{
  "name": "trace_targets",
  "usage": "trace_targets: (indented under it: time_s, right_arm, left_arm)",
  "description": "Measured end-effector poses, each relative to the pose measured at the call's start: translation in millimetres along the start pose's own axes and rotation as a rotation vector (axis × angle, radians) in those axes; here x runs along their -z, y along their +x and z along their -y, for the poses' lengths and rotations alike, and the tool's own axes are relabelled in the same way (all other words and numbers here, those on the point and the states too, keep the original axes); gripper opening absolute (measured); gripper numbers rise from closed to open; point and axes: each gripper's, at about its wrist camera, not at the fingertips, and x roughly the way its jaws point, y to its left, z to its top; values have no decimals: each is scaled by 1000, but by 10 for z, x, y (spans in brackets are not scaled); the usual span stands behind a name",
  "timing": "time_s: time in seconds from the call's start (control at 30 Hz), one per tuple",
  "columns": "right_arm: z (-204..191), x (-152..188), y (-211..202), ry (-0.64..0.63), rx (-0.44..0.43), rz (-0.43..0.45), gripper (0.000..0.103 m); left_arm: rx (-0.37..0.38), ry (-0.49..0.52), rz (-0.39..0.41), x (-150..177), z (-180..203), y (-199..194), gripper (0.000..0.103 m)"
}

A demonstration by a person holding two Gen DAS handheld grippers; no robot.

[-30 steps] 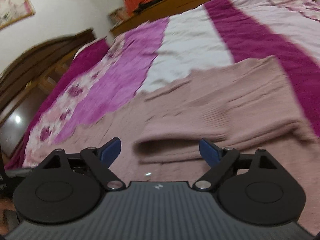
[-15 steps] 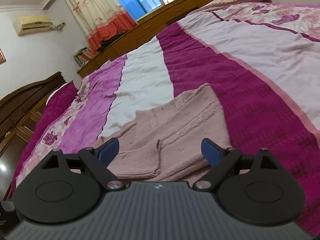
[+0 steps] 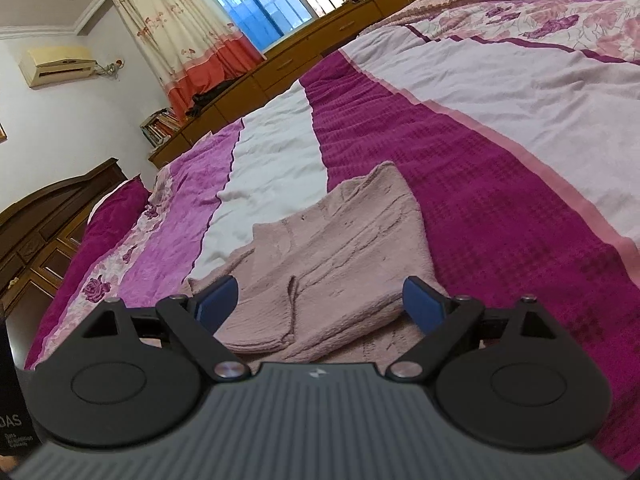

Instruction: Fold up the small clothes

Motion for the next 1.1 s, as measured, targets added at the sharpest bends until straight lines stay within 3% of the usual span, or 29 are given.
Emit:
trace_targets:
  time_s: [0.33, 0.53, 0.77, 1.03, 1.07, 1.1]
  right_arm:
    - [14, 49, 9, -3, -7, 7, 94]
    - [35, 71, 46, 7, -11, 0, 94]
    - [75, 52, 25, 32, -21, 1, 94]
    - [113, 42, 0, 54, -28, 7, 94]
    - [121, 45, -3, 57, -28, 8, 94]
    - [129, 46, -3, 61, -28, 9, 94]
  left_arm:
    - [-59, 74, 43, -9, 86, 48, 66]
    - [-117, 80, -24, -13, 45, 35, 66]
    - [-113, 164, 39, -53, 175, -10, 67]
    - [-58, 259, 75, 7, 374, 132, 63]
    - [-57, 259, 80, 9, 377, 133, 56]
    - [-40, 257, 78, 9, 372, 133, 37]
